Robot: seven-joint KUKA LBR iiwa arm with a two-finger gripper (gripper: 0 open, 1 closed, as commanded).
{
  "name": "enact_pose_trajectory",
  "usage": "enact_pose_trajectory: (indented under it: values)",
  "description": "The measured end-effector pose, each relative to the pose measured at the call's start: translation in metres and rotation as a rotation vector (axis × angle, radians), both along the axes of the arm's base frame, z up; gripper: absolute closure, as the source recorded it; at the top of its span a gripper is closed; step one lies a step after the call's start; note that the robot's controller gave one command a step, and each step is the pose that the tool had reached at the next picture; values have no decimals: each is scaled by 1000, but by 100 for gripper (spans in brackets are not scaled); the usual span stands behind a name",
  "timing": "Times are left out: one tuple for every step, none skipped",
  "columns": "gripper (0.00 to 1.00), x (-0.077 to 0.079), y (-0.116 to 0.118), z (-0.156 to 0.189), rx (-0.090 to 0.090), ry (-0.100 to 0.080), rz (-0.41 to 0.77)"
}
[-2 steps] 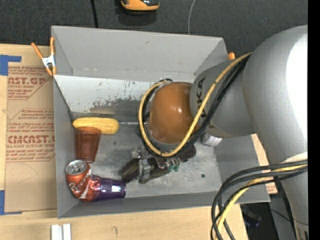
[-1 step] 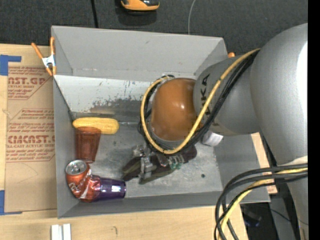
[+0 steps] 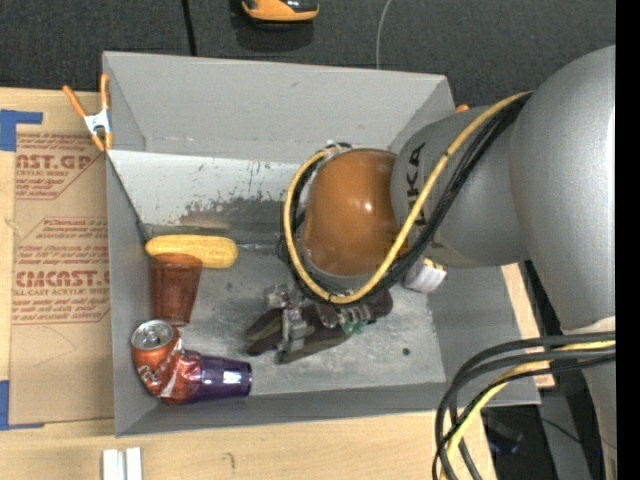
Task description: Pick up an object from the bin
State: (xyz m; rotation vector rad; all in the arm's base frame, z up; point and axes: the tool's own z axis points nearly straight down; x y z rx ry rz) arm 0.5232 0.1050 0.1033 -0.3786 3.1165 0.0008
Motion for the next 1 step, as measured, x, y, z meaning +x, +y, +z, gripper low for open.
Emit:
enact_pose_trajectory:
  values:
    - [100,-1,0,10,-1,5,0]
